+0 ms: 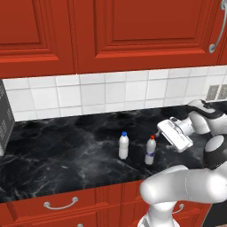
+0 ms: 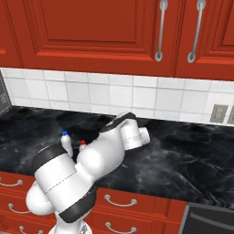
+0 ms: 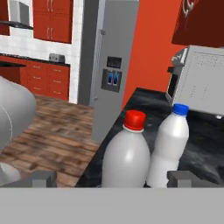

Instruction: Take the bottled waters from the counter and place them in the freezer to freeze. Close the freezer door after placing the bottles.

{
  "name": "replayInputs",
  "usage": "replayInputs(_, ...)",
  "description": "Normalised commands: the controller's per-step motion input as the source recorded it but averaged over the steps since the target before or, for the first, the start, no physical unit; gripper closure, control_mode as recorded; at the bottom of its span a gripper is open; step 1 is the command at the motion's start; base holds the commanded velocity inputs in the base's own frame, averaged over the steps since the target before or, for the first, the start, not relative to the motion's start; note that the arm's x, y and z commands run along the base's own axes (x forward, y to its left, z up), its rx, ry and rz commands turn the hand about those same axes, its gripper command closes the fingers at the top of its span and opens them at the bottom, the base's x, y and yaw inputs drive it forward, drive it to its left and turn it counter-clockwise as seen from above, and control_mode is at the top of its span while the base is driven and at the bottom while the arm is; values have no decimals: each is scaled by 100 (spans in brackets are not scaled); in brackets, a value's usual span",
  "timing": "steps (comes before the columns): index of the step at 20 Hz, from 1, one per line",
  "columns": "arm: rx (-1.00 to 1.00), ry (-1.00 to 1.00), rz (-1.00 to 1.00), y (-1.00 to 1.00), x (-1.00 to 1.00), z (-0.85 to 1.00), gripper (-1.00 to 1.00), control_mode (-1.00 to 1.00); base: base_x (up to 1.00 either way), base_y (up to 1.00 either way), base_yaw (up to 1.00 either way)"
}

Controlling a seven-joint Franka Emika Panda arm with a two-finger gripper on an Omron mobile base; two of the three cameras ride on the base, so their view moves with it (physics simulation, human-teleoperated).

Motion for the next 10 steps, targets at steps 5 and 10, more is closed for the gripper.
replayInputs(5, 0, 0, 0, 21, 0, -1, -100, -100, 0, 0, 0)
replayInputs(10, 0, 3, 0, 15, 0, -6, -100, -100, 0, 0, 0)
